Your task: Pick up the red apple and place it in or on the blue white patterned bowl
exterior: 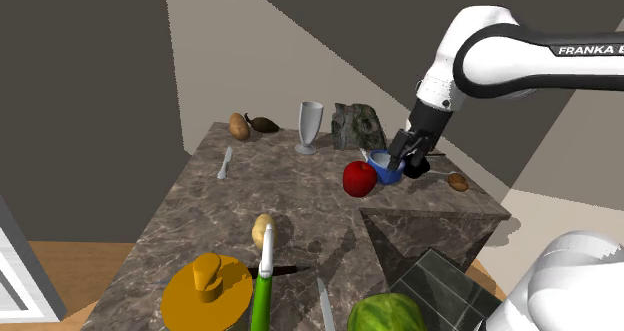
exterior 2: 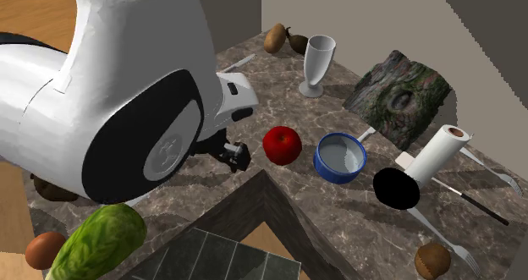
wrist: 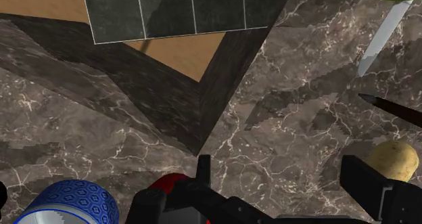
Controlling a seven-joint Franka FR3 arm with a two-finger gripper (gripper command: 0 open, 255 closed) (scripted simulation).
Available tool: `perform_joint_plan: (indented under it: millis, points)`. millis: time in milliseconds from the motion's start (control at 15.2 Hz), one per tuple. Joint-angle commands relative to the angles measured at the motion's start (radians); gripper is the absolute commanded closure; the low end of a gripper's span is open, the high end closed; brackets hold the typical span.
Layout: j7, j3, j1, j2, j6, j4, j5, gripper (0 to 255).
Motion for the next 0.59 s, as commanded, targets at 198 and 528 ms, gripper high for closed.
perform_joint_plan:
  millis: [198,528]
  points:
    - [-0.004,-0.008,-0.042,0.105,0.268,-0.05,-0.049,0]
    - [0.011,-0.011,-0.089,0.245,0.529,-0.062,-0.099,0]
